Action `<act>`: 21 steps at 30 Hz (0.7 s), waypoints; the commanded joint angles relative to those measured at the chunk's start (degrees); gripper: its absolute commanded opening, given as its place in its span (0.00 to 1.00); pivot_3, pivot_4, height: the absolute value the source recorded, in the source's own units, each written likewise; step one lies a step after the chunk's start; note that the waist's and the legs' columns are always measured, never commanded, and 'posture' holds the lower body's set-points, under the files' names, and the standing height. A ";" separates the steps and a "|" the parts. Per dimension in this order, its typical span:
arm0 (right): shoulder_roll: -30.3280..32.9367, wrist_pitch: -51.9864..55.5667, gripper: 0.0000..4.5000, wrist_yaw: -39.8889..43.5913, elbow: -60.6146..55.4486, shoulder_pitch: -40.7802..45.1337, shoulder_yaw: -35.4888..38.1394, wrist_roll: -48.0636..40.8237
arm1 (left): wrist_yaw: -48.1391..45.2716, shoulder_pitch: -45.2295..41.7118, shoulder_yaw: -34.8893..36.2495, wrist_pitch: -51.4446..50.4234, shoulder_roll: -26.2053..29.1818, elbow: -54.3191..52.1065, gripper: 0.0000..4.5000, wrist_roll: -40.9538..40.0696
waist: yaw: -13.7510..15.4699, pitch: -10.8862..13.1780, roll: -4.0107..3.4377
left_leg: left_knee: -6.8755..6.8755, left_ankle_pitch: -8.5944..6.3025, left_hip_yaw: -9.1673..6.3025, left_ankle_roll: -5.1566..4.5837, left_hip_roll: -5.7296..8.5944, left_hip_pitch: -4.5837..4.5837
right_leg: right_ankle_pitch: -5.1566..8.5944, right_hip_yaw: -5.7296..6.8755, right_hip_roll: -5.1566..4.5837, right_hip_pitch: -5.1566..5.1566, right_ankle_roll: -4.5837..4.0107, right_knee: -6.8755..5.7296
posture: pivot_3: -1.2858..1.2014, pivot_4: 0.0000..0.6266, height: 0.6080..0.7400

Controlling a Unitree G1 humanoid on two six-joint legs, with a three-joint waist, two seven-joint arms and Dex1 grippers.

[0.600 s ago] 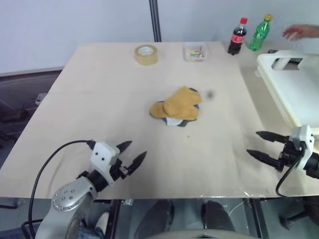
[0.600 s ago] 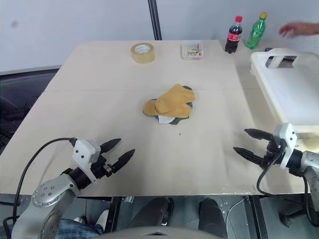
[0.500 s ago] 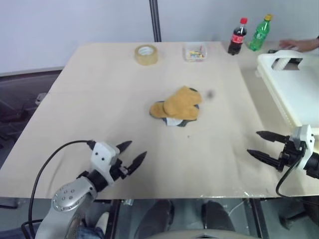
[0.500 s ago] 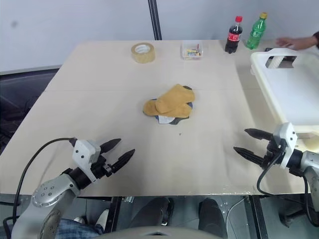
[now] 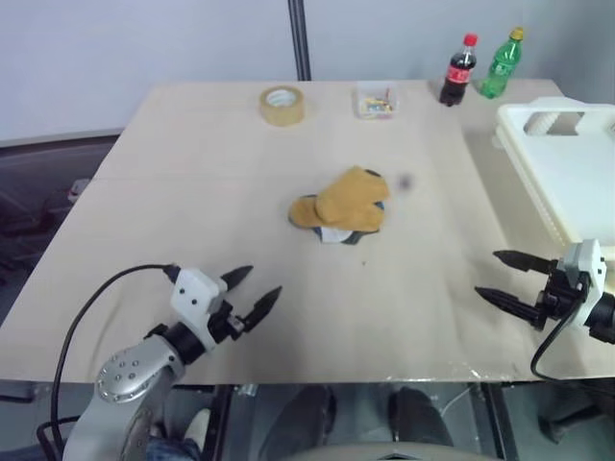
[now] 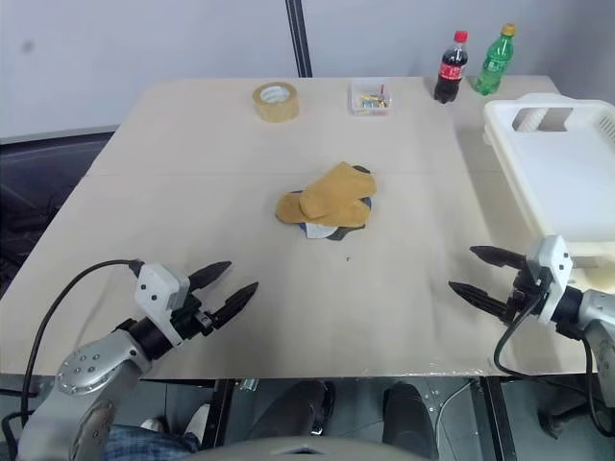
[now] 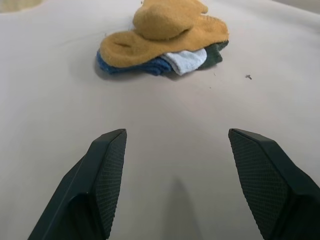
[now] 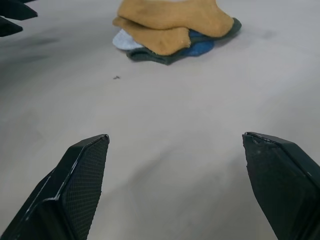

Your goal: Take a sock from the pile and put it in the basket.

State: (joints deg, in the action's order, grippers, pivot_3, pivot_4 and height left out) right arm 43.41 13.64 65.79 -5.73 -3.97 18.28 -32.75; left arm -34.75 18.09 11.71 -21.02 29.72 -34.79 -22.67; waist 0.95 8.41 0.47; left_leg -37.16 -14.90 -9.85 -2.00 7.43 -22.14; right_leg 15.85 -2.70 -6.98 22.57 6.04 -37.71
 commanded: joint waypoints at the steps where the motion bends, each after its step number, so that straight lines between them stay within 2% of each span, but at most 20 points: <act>1: -0.14 -0.34 0.99 0.00 -1.92 0.27 1.25 -1.34 | 0.19 -0.79 -0.09 0.38 -0.01 -0.53 0.77 -0.53 | -0.02 0.00 0.00 | 0.00 0.00 0.01 0.00 0.00 0.00 | 0.00 0.00 0.00 0.00 0.00 0.00 | 0.52 0.24 1.00; 7: -0.59 -0.75 0.99 -0.43 -2.45 0.15 1.21 -1.35 | 1.51 -5.55 -3.19 -0.30 -0.74 2.43 0.77 0.99 | 0.02 0.00 0.00 | 0.00 0.00 -0.01 0.00 0.00 0.00 | 0.00 0.01 0.01 0.00 0.00 -0.01 | 0.52 0.24 1.00; 12: -1.35 -0.23 0.99 -1.39 -4.18 1.20 0.61 -1.88 | 4.92 -15.83 -11.91 2.36 -2.80 10.07 0.77 9.72 | 0.14 0.00 0.01 | -0.01 0.08 0.00 0.13 0.03 0.01 | -0.01 0.01 -0.02 -0.01 0.01 -0.01 | 0.52 0.24 1.00; 21: -2.25 0.27 0.99 -3.79 -7.24 1.65 0.08 -1.94 | 7.98 -35.60 -21.01 7.39 -14.12 30.74 0.77 16.26 | 0.01 0.05 0.09 | -0.06 0.14 -0.02 0.23 0.04 -0.08 | -0.01 0.03 0.01 0.01 0.02 -0.01 | 0.52 0.24 1.00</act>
State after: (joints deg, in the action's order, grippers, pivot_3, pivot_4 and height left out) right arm 41.28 14.20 62.42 -10.73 -2.18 17.83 -33.98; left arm -27.39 -15.57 -8.80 -15.56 16.62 -6.00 -7.38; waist 0.97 8.47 0.57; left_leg -37.22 -14.75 -9.88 -1.77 7.47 -22.24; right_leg 15.84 -2.67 -6.96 22.61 6.05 -37.72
